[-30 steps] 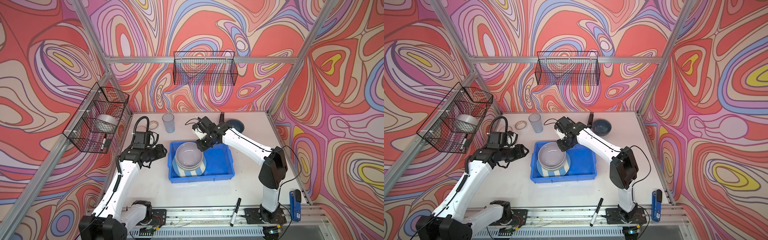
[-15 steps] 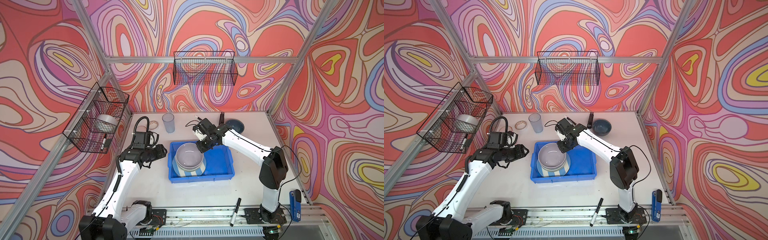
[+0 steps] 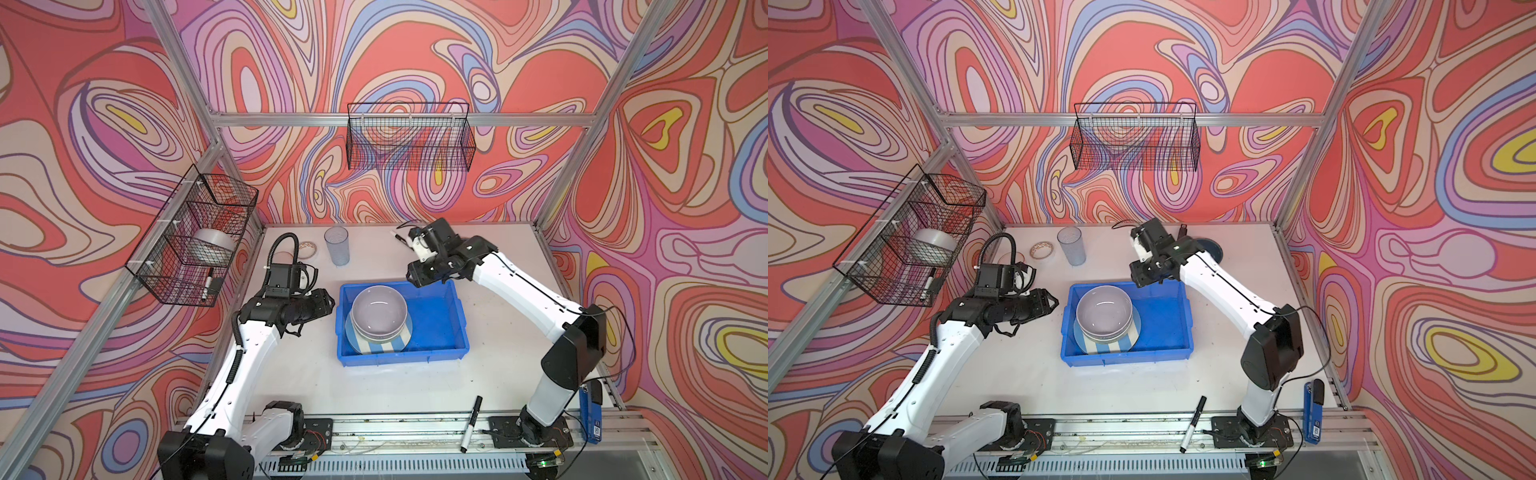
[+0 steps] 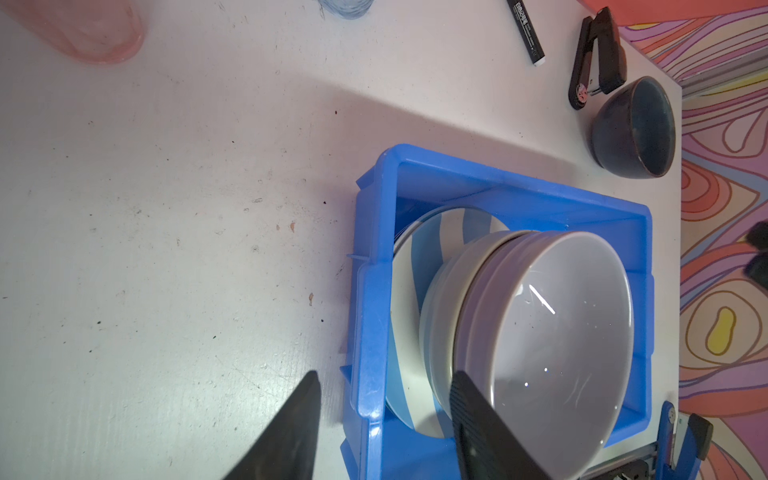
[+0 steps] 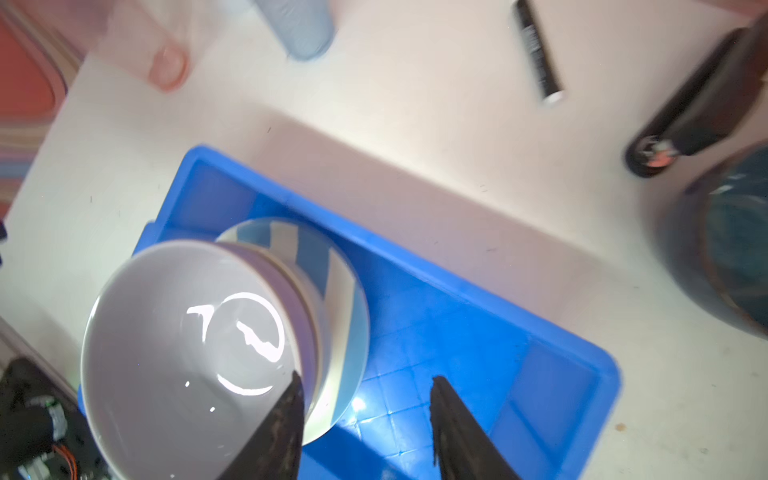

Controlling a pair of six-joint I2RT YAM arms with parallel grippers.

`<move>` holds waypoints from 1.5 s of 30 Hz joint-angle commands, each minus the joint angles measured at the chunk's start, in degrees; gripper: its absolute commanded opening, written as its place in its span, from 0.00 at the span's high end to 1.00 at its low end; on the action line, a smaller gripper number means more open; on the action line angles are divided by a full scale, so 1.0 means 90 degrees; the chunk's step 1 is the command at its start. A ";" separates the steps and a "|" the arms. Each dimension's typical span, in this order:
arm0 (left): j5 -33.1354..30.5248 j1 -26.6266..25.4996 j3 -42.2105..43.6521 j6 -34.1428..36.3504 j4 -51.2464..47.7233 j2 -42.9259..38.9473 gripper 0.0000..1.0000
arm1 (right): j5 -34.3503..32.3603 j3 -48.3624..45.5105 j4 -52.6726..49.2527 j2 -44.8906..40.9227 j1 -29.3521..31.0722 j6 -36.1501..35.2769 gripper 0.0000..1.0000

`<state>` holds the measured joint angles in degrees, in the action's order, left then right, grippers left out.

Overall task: Place the mixed dishes into the plastic bin
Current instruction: 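Open the right gripper and move it to the dark teal bowl, then pinch the dark teal bowl's rim with the right gripper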

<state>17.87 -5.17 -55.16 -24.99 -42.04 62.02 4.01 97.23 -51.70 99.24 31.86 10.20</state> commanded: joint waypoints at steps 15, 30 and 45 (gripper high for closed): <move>0.0043 0.0047 -0.0187 0.0355 0.0101 0.0122 0.45 | -0.0460 -0.0951 0.1304 0.0849 -0.3497 0.0466 0.38; 0.0065 0.0047 -0.0337 0.0376 0.0110 0.0385 0.45 | -0.0351 -0.0475 0.1839 0.2030 -0.3569 0.0654 0.46; 0.0009 0.0046 -0.0268 0.0399 0.0063 0.0241 0.45 | -0.0293 0.0285 0.1435 0.2787 -0.3633 0.0578 0.72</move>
<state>18.37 -5.19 -56.64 -22.48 -41.32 65.30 1.15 97.54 -36.97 122.32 -0.40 15.94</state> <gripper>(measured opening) 0.554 0.291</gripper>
